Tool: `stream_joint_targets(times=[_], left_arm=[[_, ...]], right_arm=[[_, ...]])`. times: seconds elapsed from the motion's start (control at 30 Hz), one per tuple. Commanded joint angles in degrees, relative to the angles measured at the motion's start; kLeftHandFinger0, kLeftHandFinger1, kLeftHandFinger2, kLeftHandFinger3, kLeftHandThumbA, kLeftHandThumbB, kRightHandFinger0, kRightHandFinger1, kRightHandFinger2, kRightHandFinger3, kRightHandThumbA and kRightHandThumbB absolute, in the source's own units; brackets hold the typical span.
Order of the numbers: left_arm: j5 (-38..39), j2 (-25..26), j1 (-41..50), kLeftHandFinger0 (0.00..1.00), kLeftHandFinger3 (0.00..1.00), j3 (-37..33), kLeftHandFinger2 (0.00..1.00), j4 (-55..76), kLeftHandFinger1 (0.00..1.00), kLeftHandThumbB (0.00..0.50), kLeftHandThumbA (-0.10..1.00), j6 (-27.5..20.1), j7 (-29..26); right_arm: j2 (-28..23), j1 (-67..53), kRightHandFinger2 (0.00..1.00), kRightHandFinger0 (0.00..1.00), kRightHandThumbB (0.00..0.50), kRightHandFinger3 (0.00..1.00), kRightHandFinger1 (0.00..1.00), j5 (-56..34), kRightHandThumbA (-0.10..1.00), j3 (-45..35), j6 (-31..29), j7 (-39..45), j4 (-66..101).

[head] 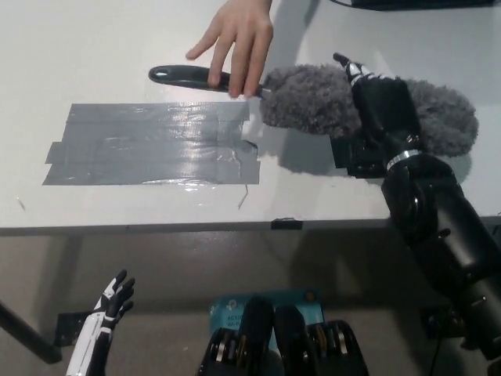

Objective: A person hands a grey duster to the robot and the robot grabs it with its right hand and places it on the black marked spot infron tof it on the desk

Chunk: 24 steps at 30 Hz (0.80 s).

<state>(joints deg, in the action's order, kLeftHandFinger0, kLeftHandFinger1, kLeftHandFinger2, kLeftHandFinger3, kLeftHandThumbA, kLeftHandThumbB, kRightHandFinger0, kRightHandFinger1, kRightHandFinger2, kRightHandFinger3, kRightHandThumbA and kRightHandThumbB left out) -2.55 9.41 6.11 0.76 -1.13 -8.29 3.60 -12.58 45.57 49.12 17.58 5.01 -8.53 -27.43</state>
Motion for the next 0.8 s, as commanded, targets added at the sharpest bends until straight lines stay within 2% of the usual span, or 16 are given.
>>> stream_joint_targets(times=[0.0, 0.03, 0.07, 0.13, 0.2, 0.33, 0.4, 0.43, 0.47, 0.5, 0.53, 0.6, 0.63, 0.67, 0.7, 0.77], left_arm=[[-0.34, 0.91, 0.18, 1.00, 1.00, 0.12, 1.00, 1.83, 1.00, 0.093, 0.98, -0.55, 0.36], [-0.36, 0.90, 0.17, 1.00, 1.00, 0.12, 1.00, 1.82, 1.00, 0.092, 0.98, -0.57, 0.36], [-0.37, 0.88, 0.14, 1.00, 1.00, 0.10, 1.00, 1.81, 1.00, 0.092, 0.98, -0.64, 0.37], [-0.33, 0.85, 0.12, 1.00, 1.00, 0.10, 1.00, 1.82, 1.00, 0.088, 0.97, -0.63, 0.40], [-0.17, 0.88, 0.05, 1.00, 1.00, 0.15, 1.00, 1.70, 1.00, 0.093, 0.95, -0.44, 0.48], [0.19, 0.93, -0.53, 1.00, 1.00, 0.43, 1.00, 2.12, 1.00, 0.081, 0.93, 0.26, 0.48], [0.06, 1.06, -0.39, 1.00, 1.00, 0.60, 1.00, 2.42, 1.00, 0.070, 0.93, 0.31, 0.34], [0.14, 1.09, -0.49, 1.00, 1.00, 0.52, 1.00, 2.37, 1.00, 0.068, 0.93, 0.35, 0.49], [0.07, 1.10, -0.51, 1.00, 1.00, 0.46, 1.00, 2.41, 1.00, 0.068, 0.93, 0.44, 0.51], [0.05, 1.11, -0.48, 1.00, 1.00, 0.37, 1.00, 2.63, 1.00, 0.069, 0.93, 0.69, 0.61], [0.03, 1.07, -0.52, 1.00, 1.00, 0.31, 1.00, 2.70, 1.00, 0.070, 0.94, 0.79, 0.64], [0.05, 1.23, -0.72, 1.00, 1.00, 0.37, 1.00, 3.07, 1.00, 0.073, 0.95, 1.37, 0.71], [0.01, 1.31, -0.73, 1.00, 1.00, 0.46, 1.00, 3.39, 1.00, 0.071, 0.95, 1.72, 0.69], [-0.09, 1.35, -0.80, 1.00, 1.00, 0.49, 1.00, 3.42, 1.00, 0.064, 0.95, 1.70, 0.64], [-0.19, 1.45, -0.86, 1.00, 1.00, 0.51, 1.00, 3.68, 1.00, 0.067, 0.95, 1.85, 0.62], [-0.25, 1.51, -0.91, 0.98, 1.00, 0.46, 1.00, 4.13, 1.00, 0.068, 0.96, 2.42, 0.66]], right_arm=[[-3.25, 9.25, 0.92, 0.11, 0.168, 1.00, 0.59, -5.23, -0.10, -3.00, -5.74, -0.49, 2.30], [-3.66, 9.82, 0.95, 0.26, 0.168, 1.00, 0.69, -5.33, -0.10, -2.88, -5.76, 0.45, 1.75], [-4.56, 10.92, 0.97, 0.28, 0.167, 1.00, 0.69, -6.04, -0.10, -2.57, -5.20, 3.64, 1.14], [-5.47, 12.75, 1.00, 0.22, 0.165, 1.00, 0.70, -9.43, -0.10, -2.92, -3.99, 9.97, -0.23], [-6.31, 15.46, 1.00, 0.25, 0.181, 1.00, 0.77, -12.06, -0.10, -3.29, -2.37, 14.86, -3.68], [-7.29, 19.60, 1.00, 0.22, 0.167, 1.00, 0.75, -14.06, -0.10, -2.57, -1.36, 21.04, -9.16], [-7.52, 21.04, 1.00, 0.25, 0.190, 1.00, 0.79, -12.80, -0.10, -0.84, 0.96, 24.45, -10.58], [-7.84, 21.77, 1.00, 0.40, 0.202, 1.00, 0.82, -12.17, -0.09, 0.22, 1.73, 26.76, -11.84], [-8.02, 21.81, 0.82, 0.36, 0.196, 0.84, 0.69, -12.24, -0.05, 0.43, 1.41, 27.32, -12.14], [-8.30, 21.67, 0.73, 0.32, 0.180, 0.85, 0.62, -12.17, -0.06, 1.00, 0.89, 28.43, -12.38], [-8.46, 21.63, 0.59, 0.25, 0.169, 0.76, 0.50, -12.15, -0.07, 1.21, 0.73, 28.90, -12.42], [-8.18, 21.18, 0.49, 0.06, 0.179, 0.41, 0.39, -11.52, -0.10, 2.78, -0.11, 30.45, -15.02], [-8.00, 20.95, 0.74, 0.05, 0.182, 0.53, 0.48, -11.51, -0.10, 3.10, 0.44, 31.01, -15.27], [-7.94, 20.93, 0.82, 0.02, 0.186, 0.59, 0.50, -11.74, -0.10, 3.46, 0.43, 31.53, -15.78], [-7.70, 21.11, 0.98, 0.06, 0.163, 0.75, 0.62, -11.81, -0.10, 4.16, 1.06, 33.34, -17.71], [-7.48, 20.71, 1.00, 0.13, 0.176, 0.88, 0.72, -12.74, -0.10, 4.35, 1.62, 34.81, -19.23]])
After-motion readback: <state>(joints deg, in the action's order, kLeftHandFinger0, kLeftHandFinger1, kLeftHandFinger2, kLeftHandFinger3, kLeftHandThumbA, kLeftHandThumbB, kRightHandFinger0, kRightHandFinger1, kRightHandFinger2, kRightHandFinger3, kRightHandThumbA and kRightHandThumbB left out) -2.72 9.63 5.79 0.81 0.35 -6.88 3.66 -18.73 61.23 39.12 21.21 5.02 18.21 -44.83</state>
